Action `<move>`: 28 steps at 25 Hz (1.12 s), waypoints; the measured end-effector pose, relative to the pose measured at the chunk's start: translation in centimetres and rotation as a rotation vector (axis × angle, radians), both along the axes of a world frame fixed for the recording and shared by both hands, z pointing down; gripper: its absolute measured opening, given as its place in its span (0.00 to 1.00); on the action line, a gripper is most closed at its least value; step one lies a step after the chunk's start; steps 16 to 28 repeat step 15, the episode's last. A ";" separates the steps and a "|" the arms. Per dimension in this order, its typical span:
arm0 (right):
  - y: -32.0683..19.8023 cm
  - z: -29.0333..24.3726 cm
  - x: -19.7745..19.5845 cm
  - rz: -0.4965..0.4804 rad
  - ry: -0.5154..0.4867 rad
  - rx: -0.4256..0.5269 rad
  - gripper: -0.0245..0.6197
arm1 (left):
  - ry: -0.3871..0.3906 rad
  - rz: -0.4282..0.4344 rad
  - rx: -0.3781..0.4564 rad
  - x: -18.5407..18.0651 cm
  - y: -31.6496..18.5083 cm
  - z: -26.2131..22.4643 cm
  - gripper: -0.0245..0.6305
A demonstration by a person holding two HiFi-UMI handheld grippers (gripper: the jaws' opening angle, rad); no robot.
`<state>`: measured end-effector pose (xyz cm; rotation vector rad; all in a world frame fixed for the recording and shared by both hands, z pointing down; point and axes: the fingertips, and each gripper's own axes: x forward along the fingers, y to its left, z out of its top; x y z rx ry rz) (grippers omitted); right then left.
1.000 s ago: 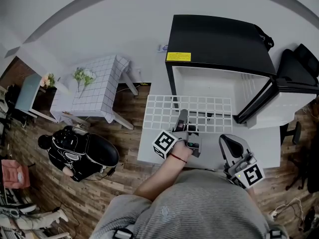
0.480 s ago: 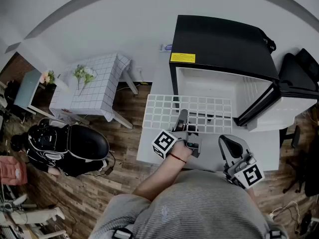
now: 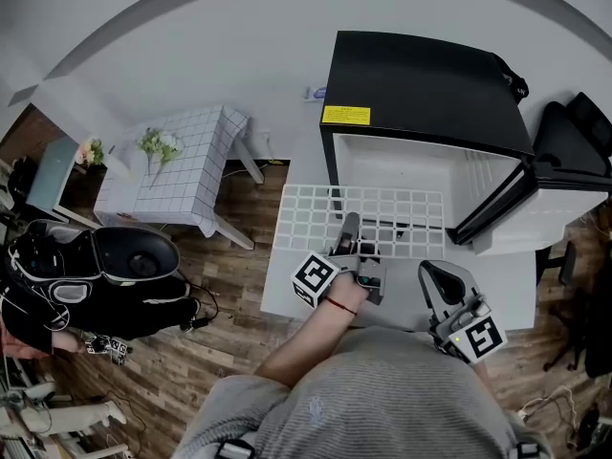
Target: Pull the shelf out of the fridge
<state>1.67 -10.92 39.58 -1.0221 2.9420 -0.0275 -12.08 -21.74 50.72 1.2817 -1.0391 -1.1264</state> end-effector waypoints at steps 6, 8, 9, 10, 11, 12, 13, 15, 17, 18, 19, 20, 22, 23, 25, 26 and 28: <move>-0.3 0.1 0.2 0.003 0.001 -0.002 0.06 | -0.007 0.002 -0.003 0.2 -0.3 0.2 0.09; -0.3 0.1 0.3 0.004 0.002 -0.004 0.06 | -0.005 0.002 -0.005 0.3 -0.4 0.2 0.09; -0.4 0.0 0.4 0.005 0.004 -0.005 0.06 | -0.004 0.002 -0.006 0.4 -0.4 0.2 0.09; -0.4 0.0 0.5 0.005 0.005 -0.005 0.06 | -0.004 0.003 -0.006 0.5 -0.4 0.2 0.09; -0.4 -0.1 0.6 0.005 0.005 -0.004 0.06 | -0.003 0.003 -0.006 0.6 -0.4 0.1 0.09; -0.4 -0.2 0.7 0.004 0.006 -0.004 0.06 | -0.003 0.003 -0.006 0.7 -0.4 0.0 0.09; -0.3 -0.3 0.8 0.004 0.006 -0.004 0.06 | -0.003 0.002 -0.006 0.8 -0.4 -0.1 0.09; -0.2 -0.4 0.9 0.004 0.006 -0.005 0.06 | -0.003 0.002 -0.007 1.0 -0.3 -0.2 0.09; -0.2 -0.4 0.9 0.004 0.006 -0.005 0.06 | -0.003 0.002 -0.007 1.0 -0.3 -0.2 0.09; -0.2 -0.4 0.9 0.004 0.006 -0.005 0.06 | -0.003 0.002 -0.007 1.0 -0.3 -0.2 0.09; -0.2 -0.4 0.9 0.004 0.006 -0.005 0.06 | -0.003 0.002 -0.007 1.0 -0.3 -0.2 0.09; -0.2 -0.4 0.9 0.004 0.006 -0.005 0.06 | -0.003 0.002 -0.007 1.0 -0.3 -0.2 0.09; -0.2 -0.4 0.9 0.004 0.006 -0.005 0.06 | -0.003 0.002 -0.007 1.0 -0.3 -0.2 0.09; -0.2 -0.4 0.9 0.004 0.006 -0.005 0.06 | -0.003 0.002 -0.007 1.0 -0.3 -0.2 0.09; -0.2 -0.4 0.9 0.004 0.006 -0.005 0.06 | -0.003 0.002 -0.007 1.0 -0.3 -0.2 0.09; -0.2 -0.4 0.9 0.004 0.006 -0.005 0.06 | -0.003 0.002 -0.007 1.0 -0.3 -0.2 0.09; -0.2 -0.4 0.9 0.004 0.006 -0.005 0.06 | -0.003 0.002 -0.007 1.0 -0.3 -0.2 0.09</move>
